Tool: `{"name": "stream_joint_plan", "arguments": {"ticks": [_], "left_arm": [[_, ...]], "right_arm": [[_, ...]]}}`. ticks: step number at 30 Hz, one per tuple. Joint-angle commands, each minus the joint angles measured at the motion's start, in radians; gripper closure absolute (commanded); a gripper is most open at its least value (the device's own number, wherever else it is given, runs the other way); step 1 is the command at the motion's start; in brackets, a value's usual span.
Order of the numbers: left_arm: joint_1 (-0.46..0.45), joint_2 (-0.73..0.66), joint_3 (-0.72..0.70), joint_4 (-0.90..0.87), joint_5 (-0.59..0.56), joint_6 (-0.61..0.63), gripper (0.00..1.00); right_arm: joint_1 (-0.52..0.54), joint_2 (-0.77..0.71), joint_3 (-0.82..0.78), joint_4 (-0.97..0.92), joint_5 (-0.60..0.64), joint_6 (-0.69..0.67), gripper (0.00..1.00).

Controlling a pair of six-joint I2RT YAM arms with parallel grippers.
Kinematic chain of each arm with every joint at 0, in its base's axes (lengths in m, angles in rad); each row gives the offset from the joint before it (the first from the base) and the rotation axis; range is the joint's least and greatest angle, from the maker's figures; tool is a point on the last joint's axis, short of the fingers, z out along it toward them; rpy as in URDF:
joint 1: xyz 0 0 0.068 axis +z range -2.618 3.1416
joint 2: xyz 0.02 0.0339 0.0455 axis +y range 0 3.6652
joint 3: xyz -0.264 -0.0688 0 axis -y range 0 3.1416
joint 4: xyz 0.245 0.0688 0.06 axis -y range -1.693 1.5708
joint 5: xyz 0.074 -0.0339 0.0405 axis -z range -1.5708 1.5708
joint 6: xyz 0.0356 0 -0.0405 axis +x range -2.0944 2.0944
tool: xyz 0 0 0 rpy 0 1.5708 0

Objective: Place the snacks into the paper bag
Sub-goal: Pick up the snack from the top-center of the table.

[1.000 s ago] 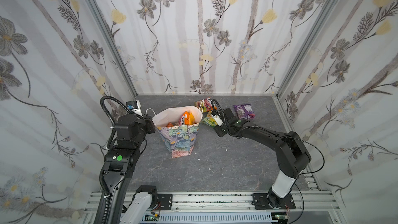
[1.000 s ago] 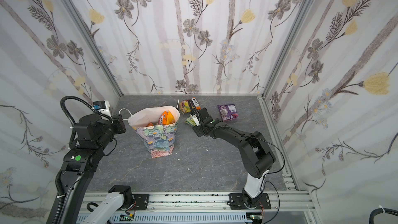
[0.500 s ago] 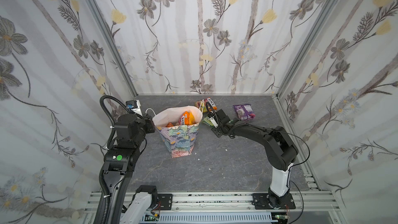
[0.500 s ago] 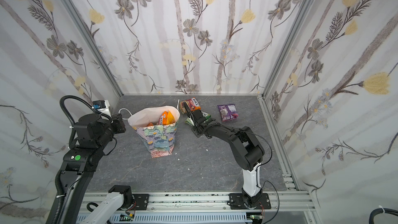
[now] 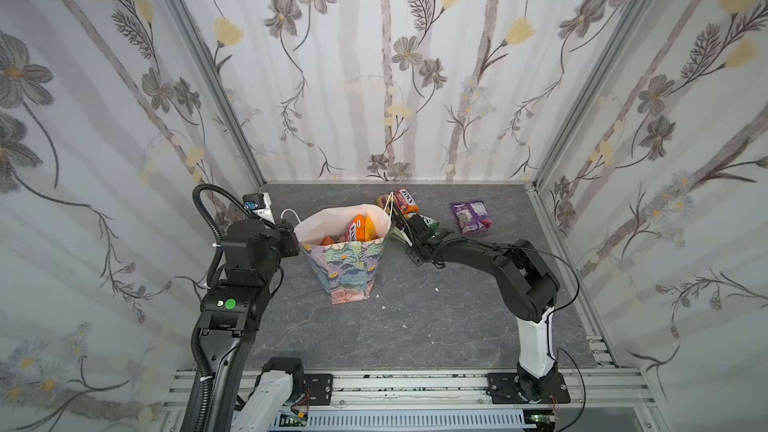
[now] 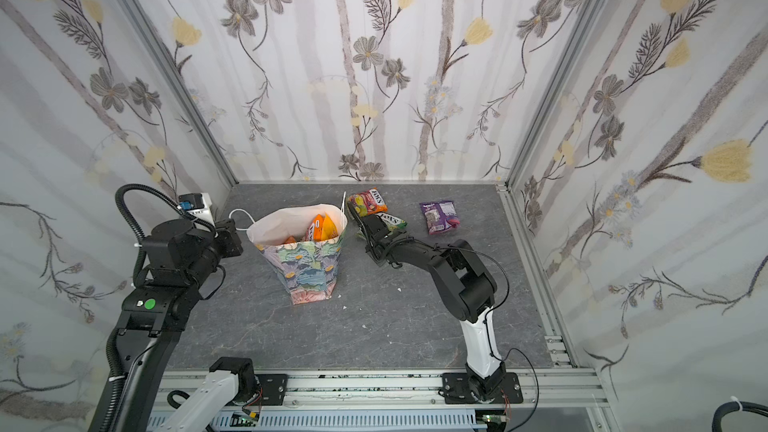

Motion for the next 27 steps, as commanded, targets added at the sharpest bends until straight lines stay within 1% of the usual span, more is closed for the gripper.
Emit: {"name": "stream_joint_plan", "arguments": {"ticks": [1,9,11,15,19,22,24,27], "left_arm": [[0.001,-0.003,0.001,0.022,-0.005,-0.009,0.98],[0.001,0.000,0.003,0.019,-0.008,-0.006,0.98],[0.001,0.002,0.005,0.019,-0.010,-0.006,0.98],[0.000,0.002,0.008,0.017,-0.015,-0.005,0.98],[0.001,0.003,0.009,0.015,-0.016,-0.004,0.98],[0.000,0.005,0.007,0.016,-0.016,-0.004,0.98],[0.000,0.006,0.006,0.016,-0.015,-0.004,0.98],[0.001,0.004,0.006,0.016,-0.014,-0.005,0.98]], "right_arm": [[0.003,0.016,0.018,0.016,0.037,-0.003,0.51],[0.004,0.045,0.042,0.029,0.082,-0.006,0.53],[0.003,0.055,0.045,0.031,0.084,-0.006,0.53],[0.003,0.073,0.049,0.030,0.065,-0.009,0.58],[0.003,0.084,0.049,0.029,0.055,-0.010,0.60],[0.002,0.088,0.049,0.033,0.055,-0.009,0.66],[0.001,0.088,0.051,0.034,0.054,-0.008,0.73],[-0.003,0.088,0.055,0.037,0.044,0.008,0.86]]}}
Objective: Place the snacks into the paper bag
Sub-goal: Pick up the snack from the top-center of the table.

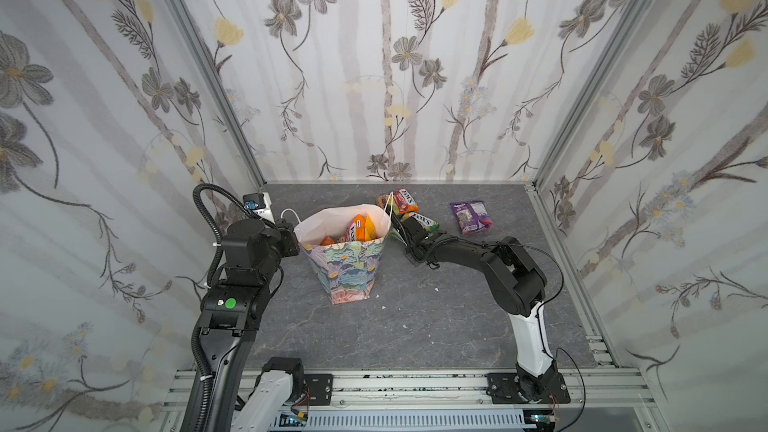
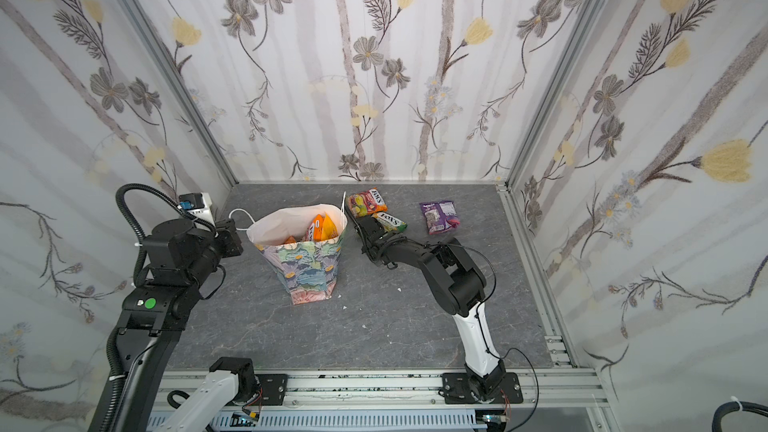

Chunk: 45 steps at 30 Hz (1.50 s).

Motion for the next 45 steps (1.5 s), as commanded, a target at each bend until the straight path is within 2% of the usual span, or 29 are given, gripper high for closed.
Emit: {"name": "stream_joint_plan", "arguments": {"ticks": [1,5,10,20,29,37,45], "left_arm": [[0.000,-0.003,0.006,0.016,-0.012,-0.005,0.98],[0.001,-0.007,0.002,0.016,-0.016,-0.005,0.98],[0.001,-0.007,0.005,0.015,-0.015,-0.005,0.98],[0.001,-0.008,0.006,0.016,-0.011,-0.005,0.99],[0.000,-0.008,0.008,0.016,-0.009,-0.005,0.98],[0.000,-0.012,0.008,0.016,-0.009,-0.005,0.98],[0.000,-0.016,0.008,0.016,-0.011,-0.004,0.98]], "right_arm": [[-0.005,0.004,0.012,0.010,-0.023,0.012,0.91],[-0.010,-0.008,0.010,0.010,-0.047,0.025,1.00],[-0.024,-0.045,-0.002,0.011,-0.119,0.052,1.00],[-0.099,-0.190,-0.088,0.076,-0.405,0.154,1.00],[-0.153,-0.280,-0.133,0.123,-0.587,0.233,1.00],[-0.209,-0.360,-0.171,0.186,-0.714,0.320,1.00],[-0.238,-0.442,-0.195,0.220,-0.768,0.374,1.00]]}}
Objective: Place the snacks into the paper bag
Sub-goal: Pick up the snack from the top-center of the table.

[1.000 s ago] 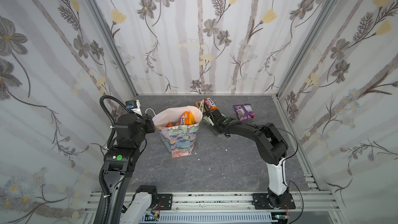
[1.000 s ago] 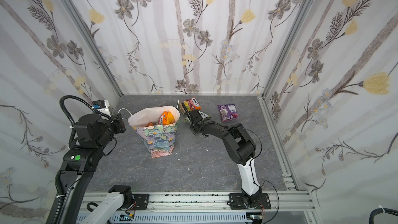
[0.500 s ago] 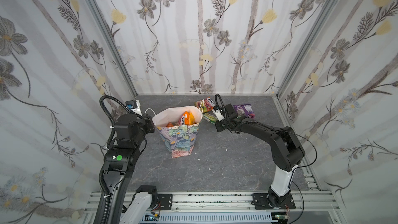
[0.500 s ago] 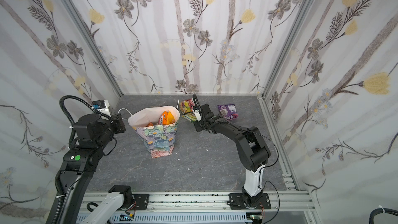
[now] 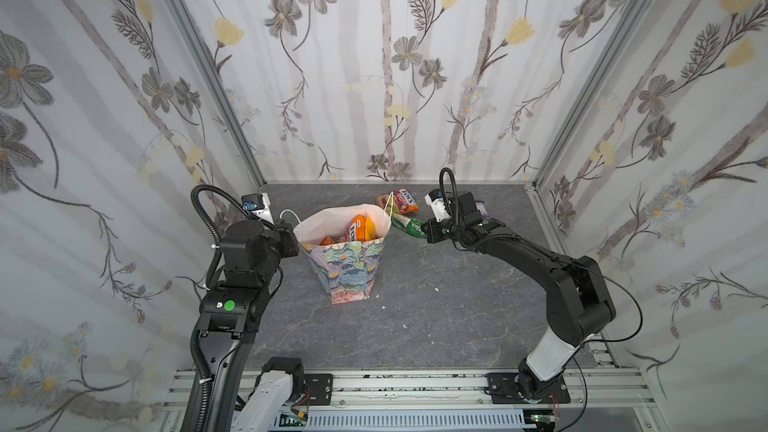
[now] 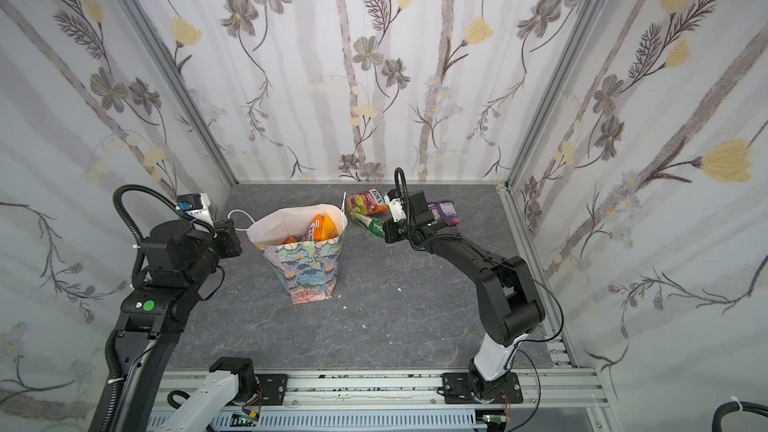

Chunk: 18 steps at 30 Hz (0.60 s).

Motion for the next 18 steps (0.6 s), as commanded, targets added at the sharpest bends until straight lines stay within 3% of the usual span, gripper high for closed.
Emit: {"name": "stream_joint_plan", "arguments": {"ticks": [1,12,18], "left_arm": [[0.000,-0.003,0.008,0.017,-0.005,-0.004,0.98],[0.000,-0.003,0.007,0.017,-0.004,-0.005,0.98],[0.000,-0.001,0.009,0.015,0.001,-0.005,0.98]], "right_arm": [[-0.003,-0.035,-0.003,0.069,-0.047,0.031,1.00],[-0.009,-0.140,-0.006,0.069,-0.028,0.055,1.00],[-0.007,-0.207,0.038,0.010,0.060,0.121,1.00]]}}
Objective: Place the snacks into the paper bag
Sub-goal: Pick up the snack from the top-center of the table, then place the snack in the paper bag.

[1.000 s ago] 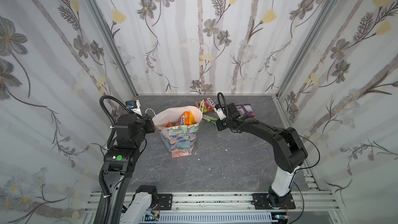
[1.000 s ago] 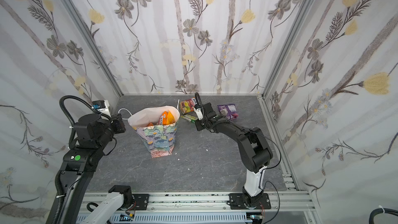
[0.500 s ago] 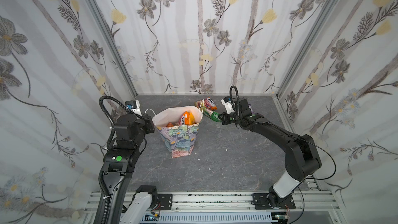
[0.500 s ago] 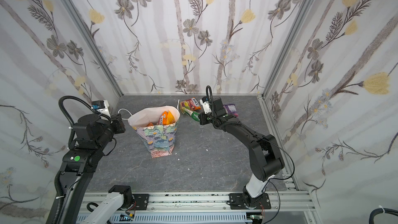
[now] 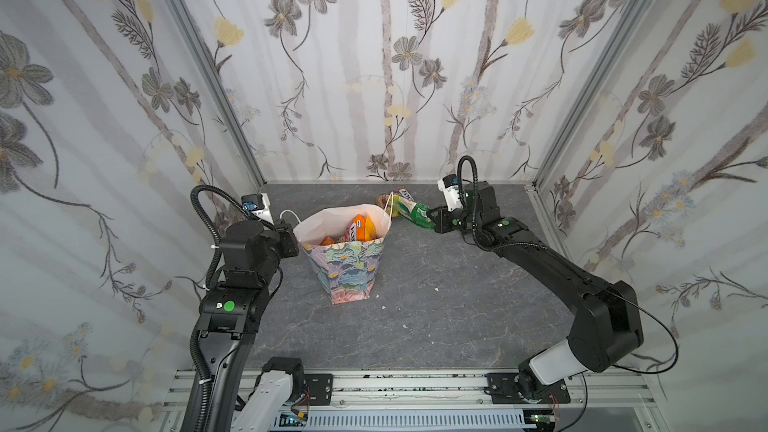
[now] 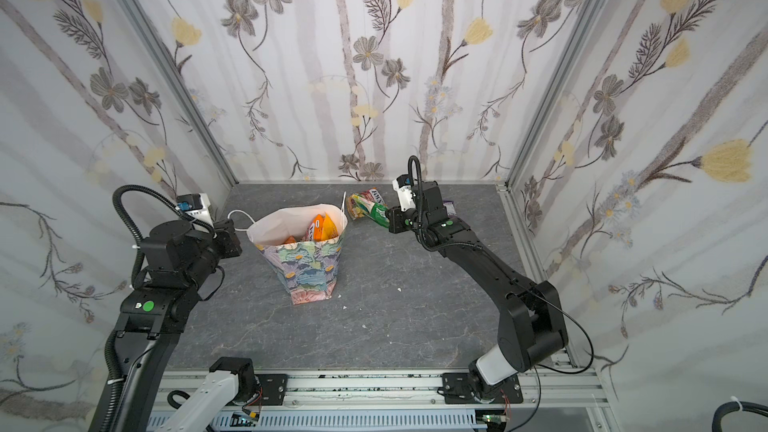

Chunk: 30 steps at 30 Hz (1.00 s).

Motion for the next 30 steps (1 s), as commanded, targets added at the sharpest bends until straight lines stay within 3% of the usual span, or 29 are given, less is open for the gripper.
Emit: {"name": "stream_joint_plan", "arguments": {"ticks": [1,12,30], "left_arm": [[0.000,0.001,0.009,0.016,0.000,-0.005,0.98],[0.000,0.005,0.014,0.015,0.013,-0.006,0.98],[0.000,-0.011,0.001,0.018,0.027,-0.011,0.98]], "right_arm": [[0.004,-0.041,0.031,0.011,0.044,0.049,1.00],[0.046,-0.136,0.125,-0.067,0.154,0.055,1.00],[0.249,-0.133,0.370,-0.119,0.332,0.002,1.00]]}}
